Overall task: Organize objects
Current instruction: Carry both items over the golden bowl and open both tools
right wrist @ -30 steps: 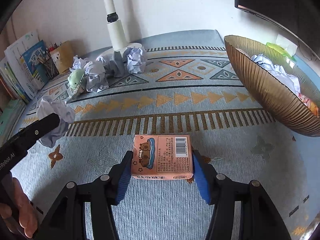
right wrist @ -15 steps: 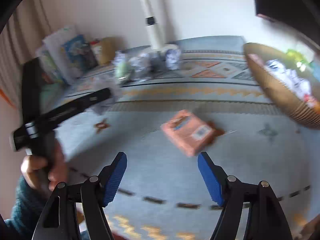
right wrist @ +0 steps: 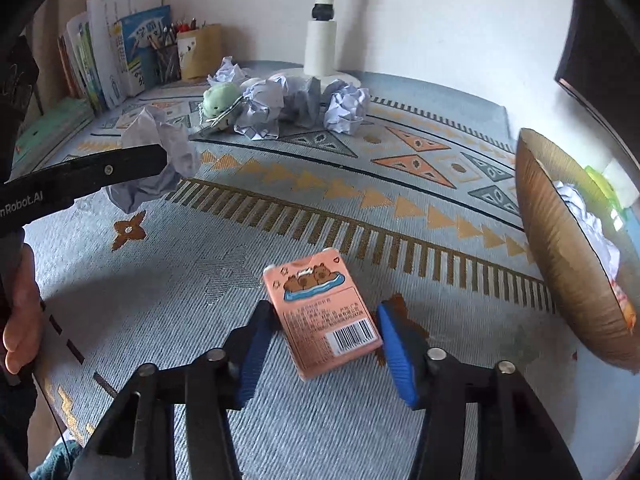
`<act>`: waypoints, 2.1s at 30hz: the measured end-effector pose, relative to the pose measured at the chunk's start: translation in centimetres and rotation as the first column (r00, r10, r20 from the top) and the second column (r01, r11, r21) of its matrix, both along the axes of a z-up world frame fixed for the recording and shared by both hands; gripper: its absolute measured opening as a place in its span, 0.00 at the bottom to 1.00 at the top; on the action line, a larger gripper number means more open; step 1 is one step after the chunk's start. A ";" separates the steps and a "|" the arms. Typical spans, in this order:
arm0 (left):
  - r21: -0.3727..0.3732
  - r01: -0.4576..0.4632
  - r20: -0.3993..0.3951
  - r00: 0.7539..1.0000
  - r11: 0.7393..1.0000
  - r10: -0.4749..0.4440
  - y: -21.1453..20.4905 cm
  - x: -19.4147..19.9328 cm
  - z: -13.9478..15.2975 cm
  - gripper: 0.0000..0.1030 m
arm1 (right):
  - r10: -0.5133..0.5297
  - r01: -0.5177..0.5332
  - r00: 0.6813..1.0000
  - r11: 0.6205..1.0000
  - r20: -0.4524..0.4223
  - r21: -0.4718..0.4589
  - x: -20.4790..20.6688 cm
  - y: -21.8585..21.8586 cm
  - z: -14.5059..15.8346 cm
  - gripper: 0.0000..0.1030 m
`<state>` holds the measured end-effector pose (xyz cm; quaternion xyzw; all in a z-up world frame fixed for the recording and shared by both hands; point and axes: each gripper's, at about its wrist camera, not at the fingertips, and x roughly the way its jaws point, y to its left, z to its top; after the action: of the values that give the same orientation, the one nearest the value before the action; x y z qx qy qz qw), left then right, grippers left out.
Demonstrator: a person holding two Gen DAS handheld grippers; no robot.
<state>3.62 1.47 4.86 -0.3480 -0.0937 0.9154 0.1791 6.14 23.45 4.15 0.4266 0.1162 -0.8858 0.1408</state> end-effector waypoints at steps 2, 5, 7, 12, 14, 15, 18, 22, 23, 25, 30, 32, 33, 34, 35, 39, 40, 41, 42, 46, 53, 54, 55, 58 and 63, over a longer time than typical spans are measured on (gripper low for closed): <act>-0.004 0.000 -0.002 1.000 1.000 0.000 0.1 0.0 0.0 0.40 | -0.012 0.013 1.000 0.999 0.010 -0.043 0.8 0.1 0.2 0.42; -0.013 0.000 -0.001 1.000 1.000 0.000 0.2 0.1 0.0 0.40 | -0.032 0.034 0.999 0.993 0.016 -0.113 1.6 0.6 0.4 0.41; -0.015 0.003 0.002 1.000 1.000 -0.003 0.3 0.1 0.0 0.40 | -0.052 0.053 0.999 0.986 0.016 -0.156 2.2 1.4 0.7 0.41; -0.035 0.009 0.008 1.000 0.999 -0.008 0.7 0.0 -0.1 0.40 | -0.074 0.074 0.997 0.971 0.010 -0.229 3.5 3.2 1.8 0.40; -0.042 0.008 0.009 1.000 0.999 -0.007 0.7 0.0 -0.1 0.40 | -0.084 0.082 0.997 0.966 0.003 -0.247 3.9 4.0 2.4 0.40; -0.044 0.005 0.010 1.000 0.999 -0.004 0.7 0.0 -0.1 0.40 | -0.089 0.086 0.996 0.963 0.001 -0.254 4.1 4.4 2.6 0.40; -0.047 -0.001 0.019 1.000 0.999 0.002 0.6 -0.1 -0.2 0.40 | -0.106 0.103 0.994 0.955 0.003 -0.279 4.7 5.5 3.0 0.39; -0.056 -0.007 0.030 1.000 0.998 0.009 0.7 -0.3 -0.3 0.40 | -0.122 0.124 0.992 0.933 0.028 -0.337 5.2 7.3 2.9 0.39; -0.059 -0.010 0.031 0.999 0.998 0.012 0.7 -0.3 -0.3 0.40 | -0.126 0.130 0.991 0.929 0.033 -0.347 5.3 7.6 2.8 0.39; -0.065 -0.014 0.035 0.999 0.998 0.016 0.7 -0.3 -0.4 0.40 | -0.137 0.141 0.990 0.923 0.036 -0.358 5.5 8.2 2.9 0.39; -0.080 0.013 0.052 0.999 0.997 -0.009 1.3 -0.4 -0.4 0.40 | -0.164 0.136 0.986 0.917 -0.043 -0.374 7.4 9.4 5.2 0.39; -0.059 0.008 0.043 0.999 0.998 -0.006 1.3 0.0 0.1 0.40 | -0.172 0.135 0.983 0.916 -0.065 -0.377 8.0 9.9 6.2 0.38; -0.039 0.010 0.041 0.999 0.999 -0.008 1.3 0.3 0.5 0.40 | -0.177 0.135 0.981 0.915 -0.077 -0.381 8.4 10.2 6.8 0.38; -0.023 0.018 0.033 0.999 1.000 -0.017 1.5 0.7 1.0 0.40 | -0.181 0.135 0.980 0.912 -0.085 -0.386 8.6 10.5 7.2 0.38; -0.009 0.031 0.018 0.999 0.999 -0.031 1.8 1.3 1.7 0.40 | -0.182 0.131 0.979 0.909 -0.093 -0.397 8.8 10.8 7.7 0.38; -0.007 0.105 -0.028 0.994 0.994 -0.106 4.1 2.9 4.5 0.40 | -0.180 0.115 0.979 0.881 -0.099 -0.460 9.2 12.1 9.2 0.38; 0.000 0.126 -0.038 0.991 0.992 -0.126 4.8 3.2 5.2 0.40 | -0.182 0.114 0.978 0.870 -0.099 -0.479 9.3 12.5 9.5 0.38; 0.008 0.150 -0.051 0.987 0.989 -0.150 5.5 3.4 5.9 0.40 | -0.184 0.112 0.978 0.861 -0.099 -0.496 9.3 12.9 9.8 0.38; 0.016 0.170 -0.061 0.984 0.985 -0.169 6.1 3.5 6.4 0.40 | -0.188 0.111 0.977 0.853 -0.102 -0.511 9.2 13.5 10.3 0.38; 0.060 0.260 -0.111 0.961 0.964 -0.252 9.4 3.3 9.2 0.40 | -0.222 0.116 0.964 0.850 -0.149 -0.514 8.9 15.1 12.5 0.38; 0.071 0.405 -0.177 0.904 0.911 -0.388 17.6 -0.3 14.1 0.40 | -0.404 0.226 0.883 0.812 -0.240 -0.538 6.0 20.5 18.0 0.38; 0.065 0.419 -0.181 0.897 0.906 -0.402 19.0 -1.2 14.4 0.40 | -0.440 0.249 0.861 0.801 -0.254 -0.544 5.2 21.4 18.6 0.38; 0.064 0.433 -0.183 0.891 0.899 -0.416 20.4 -2.1 14.6 0.40 | -0.470 0.270 0.843 0.791 -0.262 -0.549 4.4 22.2 18.9 0.38; 0.079 0.450 -0.202 0.881 0.889 -0.428 23.7 -5.1 14.2 0.49 | -0.531 0.353 0.786 0.805 -0.315 -0.476 0.8 23.4 18.7 0.41; 0.112 0.403 -0.046 0.915 0.908 -0.400 24.8 -8.7 9.5 0.99 | -0.530 0.421 0.837 0.782 -0.136 -0.460 -1.7 25.3 13.5 0.65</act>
<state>-5.03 26.29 14.32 -0.3386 -0.0725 0.8556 0.3848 4.47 48.72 17.64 0.2835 -0.1679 -0.9440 -0.0188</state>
